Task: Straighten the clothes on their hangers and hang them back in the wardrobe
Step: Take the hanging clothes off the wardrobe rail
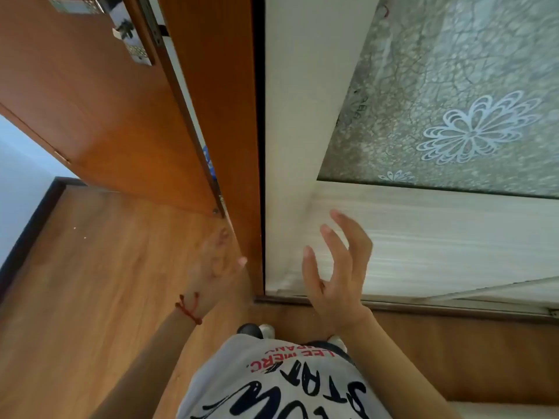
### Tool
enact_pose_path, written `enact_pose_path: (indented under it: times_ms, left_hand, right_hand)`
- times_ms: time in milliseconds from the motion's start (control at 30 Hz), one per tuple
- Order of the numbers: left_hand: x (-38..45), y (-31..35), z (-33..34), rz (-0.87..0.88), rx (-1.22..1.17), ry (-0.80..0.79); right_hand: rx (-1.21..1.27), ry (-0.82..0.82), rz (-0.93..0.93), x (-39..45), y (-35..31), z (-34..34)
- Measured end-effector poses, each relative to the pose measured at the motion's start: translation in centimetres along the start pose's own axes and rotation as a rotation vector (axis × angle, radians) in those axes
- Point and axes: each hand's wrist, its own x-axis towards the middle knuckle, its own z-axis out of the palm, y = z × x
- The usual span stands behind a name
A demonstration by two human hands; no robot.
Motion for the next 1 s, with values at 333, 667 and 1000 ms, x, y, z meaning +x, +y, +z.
enact_pose_path:
  times_ms: [333, 667, 1000]
  left_hand:
    - [0.9, 10.0, -1.3, 0.55, 0.014, 0.325]
    - [2.6, 12.2, -2.0, 0.666, 0.142, 0.433]
    - [2.4, 12.0, -1.6, 0.684, 0.165, 0.504]
  right_hand:
    - [-0.245, 0.263, -0.166, 5.6, -0.1, 4.8]
    - [-0.349, 0.277, -0.179, 6.6, -0.1, 4.1]
    - [-0.463, 0.291, -0.022, 5.1, 3.2, -0.2]
